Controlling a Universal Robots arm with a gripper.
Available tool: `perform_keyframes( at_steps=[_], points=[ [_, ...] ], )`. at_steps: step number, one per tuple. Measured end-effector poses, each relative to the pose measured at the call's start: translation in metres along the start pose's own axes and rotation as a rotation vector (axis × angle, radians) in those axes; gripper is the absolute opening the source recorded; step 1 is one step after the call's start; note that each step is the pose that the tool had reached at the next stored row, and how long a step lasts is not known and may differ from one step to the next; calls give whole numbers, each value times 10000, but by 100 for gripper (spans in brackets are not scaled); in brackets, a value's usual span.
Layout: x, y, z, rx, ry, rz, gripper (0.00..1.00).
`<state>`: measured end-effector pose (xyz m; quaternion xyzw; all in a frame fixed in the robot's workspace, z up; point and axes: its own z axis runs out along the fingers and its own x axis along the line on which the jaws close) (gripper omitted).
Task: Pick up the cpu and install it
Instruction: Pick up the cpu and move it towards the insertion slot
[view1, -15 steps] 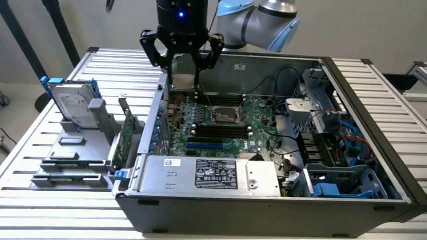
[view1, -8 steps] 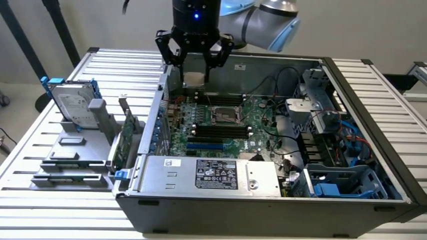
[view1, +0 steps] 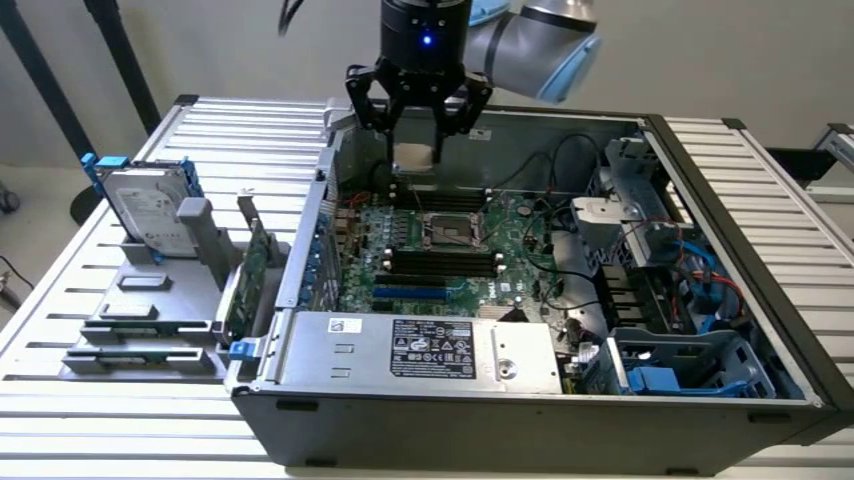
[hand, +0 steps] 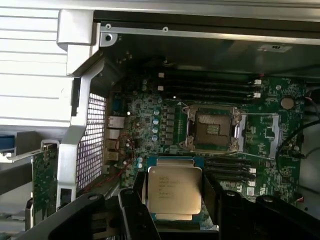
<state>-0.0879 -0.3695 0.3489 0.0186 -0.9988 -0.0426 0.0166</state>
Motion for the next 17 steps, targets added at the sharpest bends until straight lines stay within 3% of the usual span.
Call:
perform_keyframes(
  at_steps=[5, 9, 11, 17],
  points=[
    [-212, 95, 93, 0, 1, 1, 55],
    [-362, 110, 161, -10, 0, 3, 55],
    [-406, 109, 183, -49, -2, 14, 55],
    [-448, 129, 236, -242, -11, 41, 55]
  ],
)
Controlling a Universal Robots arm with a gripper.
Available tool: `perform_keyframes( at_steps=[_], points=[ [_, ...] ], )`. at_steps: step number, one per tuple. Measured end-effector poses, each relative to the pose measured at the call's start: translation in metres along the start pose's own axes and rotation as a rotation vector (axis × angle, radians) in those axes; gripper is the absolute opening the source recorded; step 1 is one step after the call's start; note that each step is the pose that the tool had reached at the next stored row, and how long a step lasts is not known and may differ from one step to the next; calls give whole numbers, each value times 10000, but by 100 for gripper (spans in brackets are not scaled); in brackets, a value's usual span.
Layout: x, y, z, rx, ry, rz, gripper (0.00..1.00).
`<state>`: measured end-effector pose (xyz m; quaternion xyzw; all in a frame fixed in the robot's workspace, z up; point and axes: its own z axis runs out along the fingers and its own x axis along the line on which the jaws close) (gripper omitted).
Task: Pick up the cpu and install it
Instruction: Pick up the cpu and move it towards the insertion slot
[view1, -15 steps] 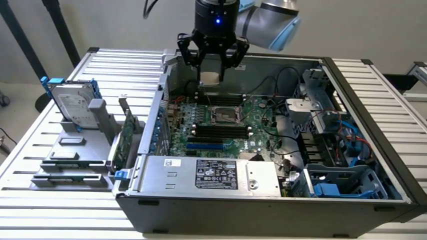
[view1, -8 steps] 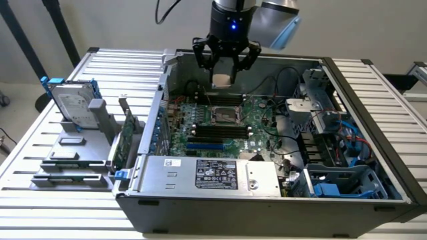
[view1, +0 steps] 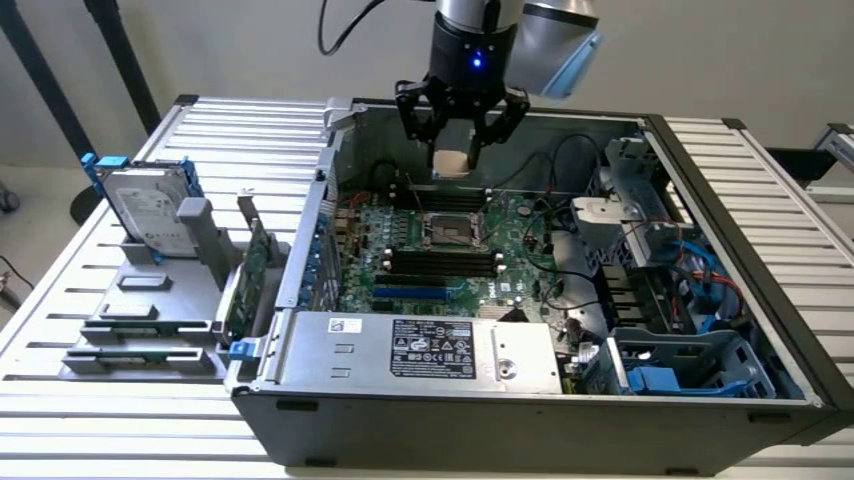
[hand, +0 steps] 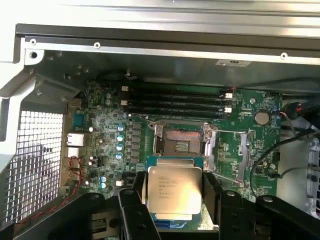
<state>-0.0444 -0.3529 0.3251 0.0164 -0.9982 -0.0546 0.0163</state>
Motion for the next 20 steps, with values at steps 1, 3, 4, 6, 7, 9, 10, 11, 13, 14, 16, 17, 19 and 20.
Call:
perform_keyframes(
  at_steps=[1, 3, 4, 6, 7, 9, 10, 11, 13, 14, 16, 17, 19, 20],
  points=[
    [-2, 8, 10, -22, -1, 2, 55],
    [-6, 28, 30, -66, -3, 2, 55],
    [-8, 38, 40, -89, -4, 3, 55],
    [-13, 53, 60, -137, -5, 4, 55],
    [-15, 58, 69, -163, -7, 9, 55],
    [-21, 68, 87, -210, -10, 17, 55],
    [-25, 72, 97, -234, -12, 22, 55],
    [-30, 74, 105, -260, -13, 32, 55],
    [-41, 75, 124, -294, -18, 54, 55],
    [-48, 75, 136, -305, -19, 66, 55],
    [-61, 73, 165, -318, -25, 88, 55],
    [-67, 71, 181, -322, -29, 99, 55],
    [-81, 68, 207, -342, -39, 121, 55],
    [-85, 67, 216, -363, -44, 125, 55]
  ],
)
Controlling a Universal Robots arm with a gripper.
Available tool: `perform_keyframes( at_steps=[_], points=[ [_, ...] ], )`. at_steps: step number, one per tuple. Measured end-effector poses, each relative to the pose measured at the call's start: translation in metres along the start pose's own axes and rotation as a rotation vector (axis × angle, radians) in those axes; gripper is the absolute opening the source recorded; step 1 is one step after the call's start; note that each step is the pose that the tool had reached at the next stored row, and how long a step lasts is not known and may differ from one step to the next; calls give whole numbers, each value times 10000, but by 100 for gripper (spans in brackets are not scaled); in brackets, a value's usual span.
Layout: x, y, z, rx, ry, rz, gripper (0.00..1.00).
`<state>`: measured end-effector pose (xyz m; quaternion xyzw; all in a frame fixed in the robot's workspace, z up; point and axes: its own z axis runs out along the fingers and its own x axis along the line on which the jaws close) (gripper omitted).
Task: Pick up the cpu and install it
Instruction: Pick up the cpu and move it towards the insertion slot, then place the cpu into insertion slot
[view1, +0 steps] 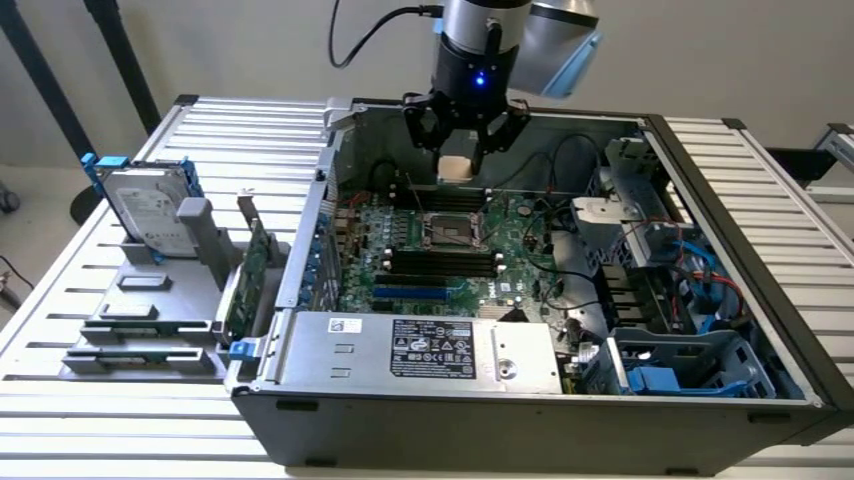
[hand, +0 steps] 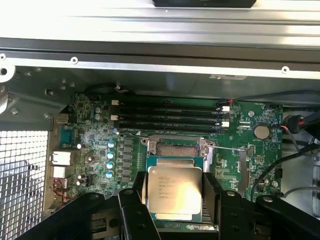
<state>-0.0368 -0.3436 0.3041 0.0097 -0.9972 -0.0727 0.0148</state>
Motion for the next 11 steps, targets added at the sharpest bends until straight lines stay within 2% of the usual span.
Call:
perform_keyframes(
  at_steps=[11],
  points=[
    [-3, 0, 3, -8, 0, 2, 55]
  ],
)
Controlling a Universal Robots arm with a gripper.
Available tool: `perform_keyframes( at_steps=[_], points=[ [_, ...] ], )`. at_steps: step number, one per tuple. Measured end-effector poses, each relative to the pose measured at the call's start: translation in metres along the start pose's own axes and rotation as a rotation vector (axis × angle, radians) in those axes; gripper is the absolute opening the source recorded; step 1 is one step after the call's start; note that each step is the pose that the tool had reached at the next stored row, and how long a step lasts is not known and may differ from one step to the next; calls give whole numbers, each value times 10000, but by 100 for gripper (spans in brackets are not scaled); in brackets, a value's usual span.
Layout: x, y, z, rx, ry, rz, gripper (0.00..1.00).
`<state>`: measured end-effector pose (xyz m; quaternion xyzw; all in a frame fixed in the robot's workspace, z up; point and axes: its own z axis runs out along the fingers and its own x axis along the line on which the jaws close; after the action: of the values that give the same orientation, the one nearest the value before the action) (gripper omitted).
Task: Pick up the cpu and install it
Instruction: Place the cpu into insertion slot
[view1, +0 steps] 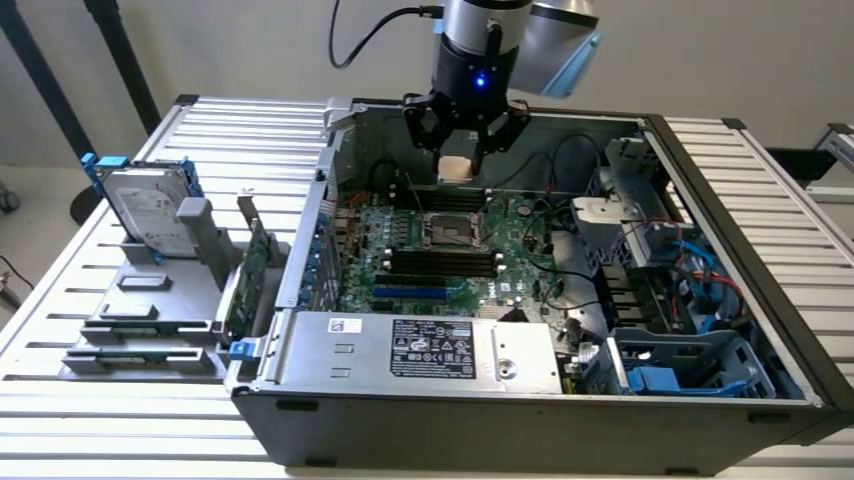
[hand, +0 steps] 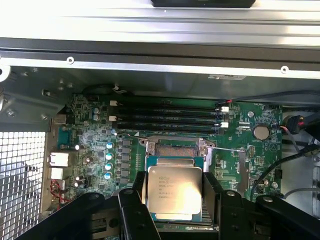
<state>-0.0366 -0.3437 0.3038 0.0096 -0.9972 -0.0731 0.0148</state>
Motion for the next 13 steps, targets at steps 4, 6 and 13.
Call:
perform_keyframes(
  at_steps=[4, 6, 13],
  points=[
    [1, 0, 0, 0, 0, 0, 55],
    [11, 0, 6, -3, -11, 69, 55],
    [15, -6, 46, -32, -164, 1108, 55]
  ],
)
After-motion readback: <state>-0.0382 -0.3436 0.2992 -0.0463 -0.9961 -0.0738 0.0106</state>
